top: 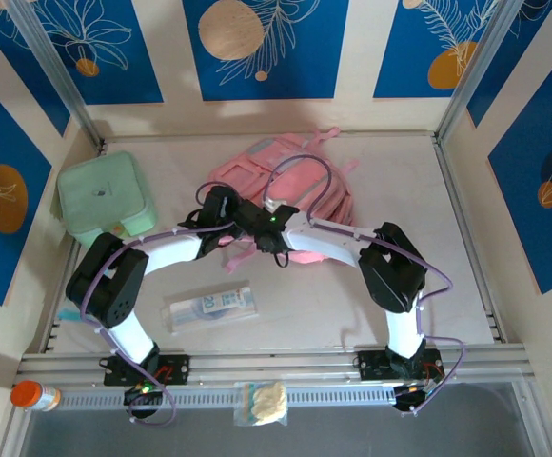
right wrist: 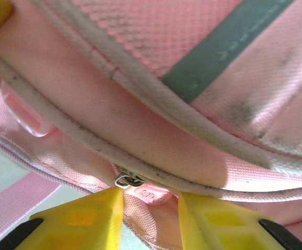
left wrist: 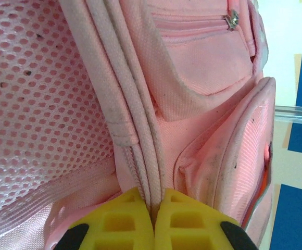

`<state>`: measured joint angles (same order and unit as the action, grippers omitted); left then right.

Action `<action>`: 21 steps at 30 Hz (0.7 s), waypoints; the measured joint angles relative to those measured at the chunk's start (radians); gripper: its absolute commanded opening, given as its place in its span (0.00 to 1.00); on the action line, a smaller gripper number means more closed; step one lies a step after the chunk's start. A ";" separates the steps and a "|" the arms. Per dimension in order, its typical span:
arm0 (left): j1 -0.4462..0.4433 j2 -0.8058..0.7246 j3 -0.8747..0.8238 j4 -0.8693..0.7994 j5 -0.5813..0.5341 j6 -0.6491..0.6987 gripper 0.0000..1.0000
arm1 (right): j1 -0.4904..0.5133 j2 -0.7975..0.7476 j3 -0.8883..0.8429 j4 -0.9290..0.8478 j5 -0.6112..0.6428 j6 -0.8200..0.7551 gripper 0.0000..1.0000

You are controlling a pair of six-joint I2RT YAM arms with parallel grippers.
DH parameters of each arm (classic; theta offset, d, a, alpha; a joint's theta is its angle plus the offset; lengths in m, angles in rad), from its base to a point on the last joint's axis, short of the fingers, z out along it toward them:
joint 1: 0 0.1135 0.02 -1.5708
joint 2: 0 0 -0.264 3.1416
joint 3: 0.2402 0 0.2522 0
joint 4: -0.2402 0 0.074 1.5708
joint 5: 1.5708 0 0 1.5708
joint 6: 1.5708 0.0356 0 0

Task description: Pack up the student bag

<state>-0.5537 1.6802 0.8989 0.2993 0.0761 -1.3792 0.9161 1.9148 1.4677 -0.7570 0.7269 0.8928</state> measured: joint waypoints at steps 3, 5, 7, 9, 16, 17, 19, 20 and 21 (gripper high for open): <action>-0.002 -0.004 0.000 0.000 0.000 0.000 0.00 | -0.010 -0.034 -0.017 -0.024 0.009 0.016 0.27; -0.002 -0.009 0.000 -0.001 0.000 0.000 0.00 | -0.021 -0.068 -0.031 -0.046 0.003 0.014 0.23; -0.002 -0.011 0.003 -0.005 0.000 0.002 0.00 | -0.037 -0.105 -0.049 -0.048 -0.027 -0.006 0.21; -0.002 -0.011 0.011 -0.018 0.000 0.008 0.00 | -0.054 -0.131 -0.063 -0.047 -0.064 -0.024 0.21; -0.002 -0.011 0.015 -0.032 0.000 0.019 0.00 | -0.106 -0.155 -0.170 0.079 -0.231 -0.111 0.27; -0.002 -0.011 0.015 -0.032 0.000 0.019 0.00 | -0.110 -0.155 -0.182 0.098 -0.249 -0.124 0.29; -0.002 -0.011 0.015 -0.032 0.000 0.019 0.00 | -0.119 -0.155 -0.187 0.123 -0.271 -0.143 0.30; -0.002 -0.011 0.015 -0.031 -0.002 0.019 0.00 | -0.124 -0.155 -0.187 0.134 -0.284 -0.154 0.31; -0.002 -0.011 0.016 -0.031 -0.003 0.019 0.00 | -0.127 -0.155 -0.187 0.142 -0.292 -0.164 0.31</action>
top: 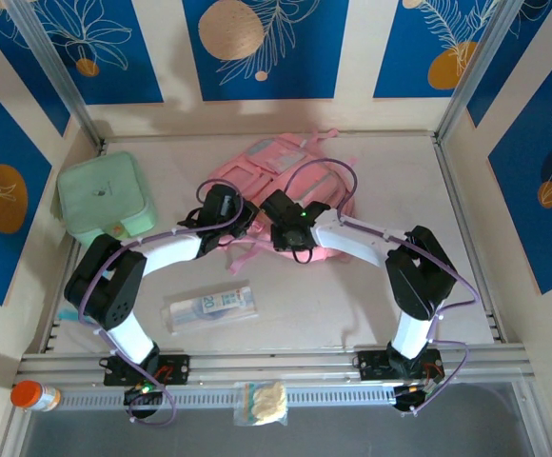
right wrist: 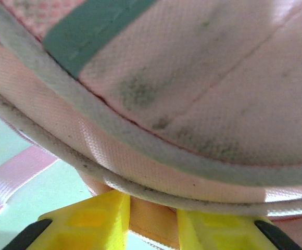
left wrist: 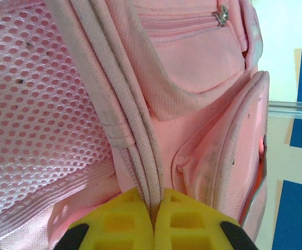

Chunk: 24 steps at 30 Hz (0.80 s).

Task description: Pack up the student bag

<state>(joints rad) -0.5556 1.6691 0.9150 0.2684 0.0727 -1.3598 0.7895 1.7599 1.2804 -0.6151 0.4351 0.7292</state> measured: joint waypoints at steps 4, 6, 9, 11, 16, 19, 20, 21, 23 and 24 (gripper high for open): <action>0.008 0.000 0.010 0.000 -0.012 0.005 0.00 | -0.004 0.006 0.000 0.038 -0.017 -0.044 0.34; 0.010 0.000 0.013 0.000 -0.019 0.007 0.00 | -0.005 0.011 0.000 0.055 -0.017 -0.066 0.34; 0.012 0.000 0.014 0.000 -0.030 0.007 0.00 | -0.006 0.019 -0.001 0.078 -0.017 -0.102 0.34; 0.015 0.000 0.014 0.001 -0.037 0.006 0.00 | -0.003 0.019 -0.004 0.096 -0.016 -0.128 0.34; 0.020 0.000 0.014 0.005 -0.056 0.006 0.00 | 0.003 0.019 -0.021 0.158 -0.014 -0.182 0.32; 0.023 0.000 0.014 0.007 -0.060 0.006 0.00 | 0.003 0.019 -0.033 0.189 -0.014 -0.208 0.33; 0.023 0.000 0.014 0.008 -0.063 0.006 0.00 | 0.003 0.019 -0.038 0.200 -0.014 -0.216 0.33; 0.023 0.000 0.014 0.008 -0.065 0.006 0.00 | 0.004 0.019 -0.046 0.214 -0.014 -0.224 0.33; 0.024 0.000 0.014 0.007 -0.067 0.007 0.00 | 0.007 0.017 -0.080 0.268 -0.015 -0.235 0.33; 0.024 0.000 0.014 0.007 -0.066 0.007 0.00 | 0.008 0.013 -0.102 0.299 -0.018 -0.241 0.33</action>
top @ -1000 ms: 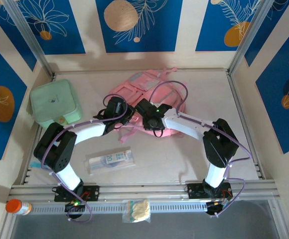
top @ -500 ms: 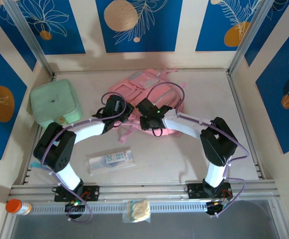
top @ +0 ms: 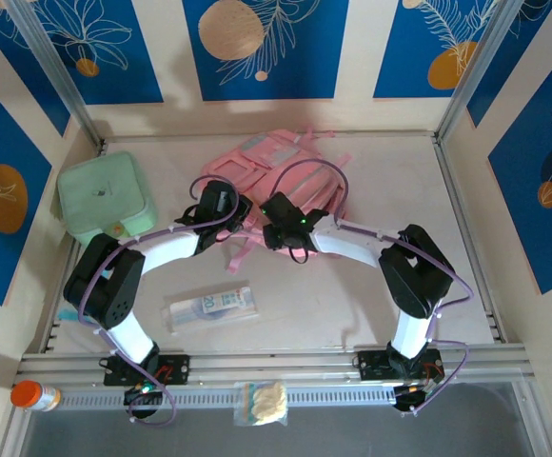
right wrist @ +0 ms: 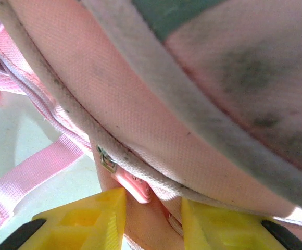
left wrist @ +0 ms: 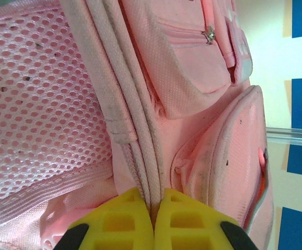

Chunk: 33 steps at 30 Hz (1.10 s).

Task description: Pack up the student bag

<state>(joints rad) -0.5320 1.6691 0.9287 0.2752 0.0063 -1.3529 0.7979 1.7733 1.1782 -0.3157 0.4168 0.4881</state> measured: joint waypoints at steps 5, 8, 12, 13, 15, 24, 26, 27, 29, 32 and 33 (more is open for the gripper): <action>0.000 0.002 0.000 0.002 0.000 -0.001 0.00 | 0.004 -0.032 -0.064 0.093 0.002 -0.013 0.29; 0.000 0.002 0.000 0.009 0.000 -0.001 0.00 | 0.000 -0.032 -0.064 0.098 0.003 -0.005 0.27; 0.000 0.002 0.000 0.011 0.002 -0.001 0.00 | -0.001 -0.052 -0.076 0.110 0.011 0.016 0.30; 0.000 0.002 0.000 0.012 0.004 0.000 0.00 | -0.002 -0.063 -0.074 0.100 0.027 0.032 0.30; -0.002 0.002 0.000 0.013 0.014 -0.001 0.00 | -0.005 -0.079 -0.047 0.047 0.058 0.079 0.30; -0.007 0.002 0.009 0.019 0.026 -0.003 0.00 | -0.005 -0.107 0.012 -0.022 0.069 0.095 0.30; -0.007 0.002 0.009 0.015 0.026 -0.003 0.00 | -0.001 -0.105 0.012 -0.021 0.053 0.086 0.30; -0.007 0.002 0.009 0.015 0.027 -0.003 0.00 | 0.003 -0.103 0.012 -0.016 0.046 0.080 0.30; -0.007 0.002 0.010 0.014 0.029 -0.003 0.00 | 0.005 -0.100 0.013 -0.009 0.042 0.076 0.30; -0.007 0.002 0.010 0.011 0.030 -0.003 0.00 | 0.000 -0.096 0.013 -0.007 0.025 0.069 0.29; -0.007 0.002 0.011 0.008 0.030 -0.003 0.00 | -0.003 -0.093 0.014 -0.007 0.021 0.068 0.28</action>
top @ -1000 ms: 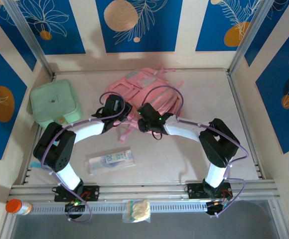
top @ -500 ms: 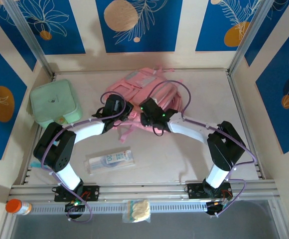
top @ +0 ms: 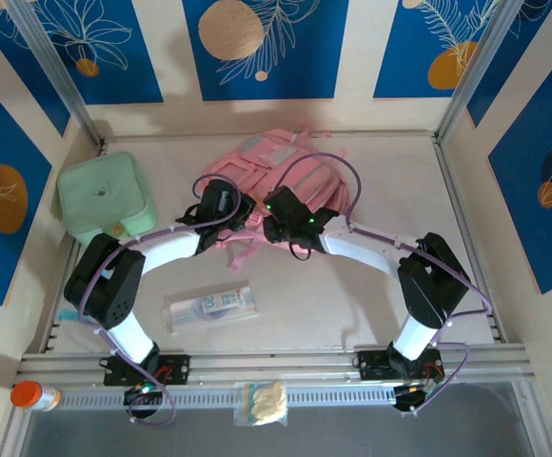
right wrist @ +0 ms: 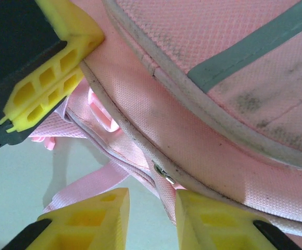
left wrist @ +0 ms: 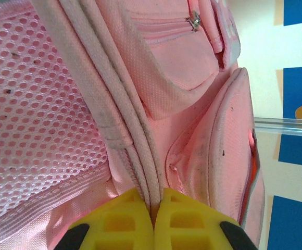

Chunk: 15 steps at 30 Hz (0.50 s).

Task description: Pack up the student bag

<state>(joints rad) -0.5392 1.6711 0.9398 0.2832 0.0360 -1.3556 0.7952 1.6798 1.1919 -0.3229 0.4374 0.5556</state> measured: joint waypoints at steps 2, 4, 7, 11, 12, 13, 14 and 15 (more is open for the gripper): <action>0.000 0.000 0.001 -0.001 0.000 0.000 0.00 | -0.003 0.012 0.005 -0.007 -0.001 -0.004 0.28; 0.000 0.000 0.002 -0.005 0.000 0.001 0.00 | -0.006 0.023 0.007 -0.011 -0.003 -0.008 0.30; -0.001 0.000 0.003 -0.008 0.004 0.002 0.00 | -0.006 0.026 0.007 -0.014 -0.006 -0.023 0.31; -0.001 0.002 0.006 -0.010 0.005 0.002 0.00 | -0.006 0.040 0.021 -0.026 0.005 -0.043 0.31; -0.001 0.002 0.006 -0.010 0.004 0.002 0.00 | -0.005 0.051 0.032 -0.037 0.013 -0.050 0.31; -0.001 0.002 0.006 -0.010 0.004 0.002 0.00 | -0.003 0.061 0.043 -0.045 0.023 -0.055 0.31; -0.001 0.002 0.006 -0.010 0.004 0.002 0.00 | -0.001 0.072 0.052 -0.056 0.032 -0.059 0.31; -0.001 0.002 0.006 -0.011 0.005 0.002 0.00 | 0.002 0.079 0.060 -0.065 0.043 -0.060 0.34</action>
<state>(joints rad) -0.5400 1.6733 0.9455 0.2726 0.0406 -1.3537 0.7967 1.7588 1.2514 -0.3882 0.4805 0.4957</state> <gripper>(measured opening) 0.056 0.311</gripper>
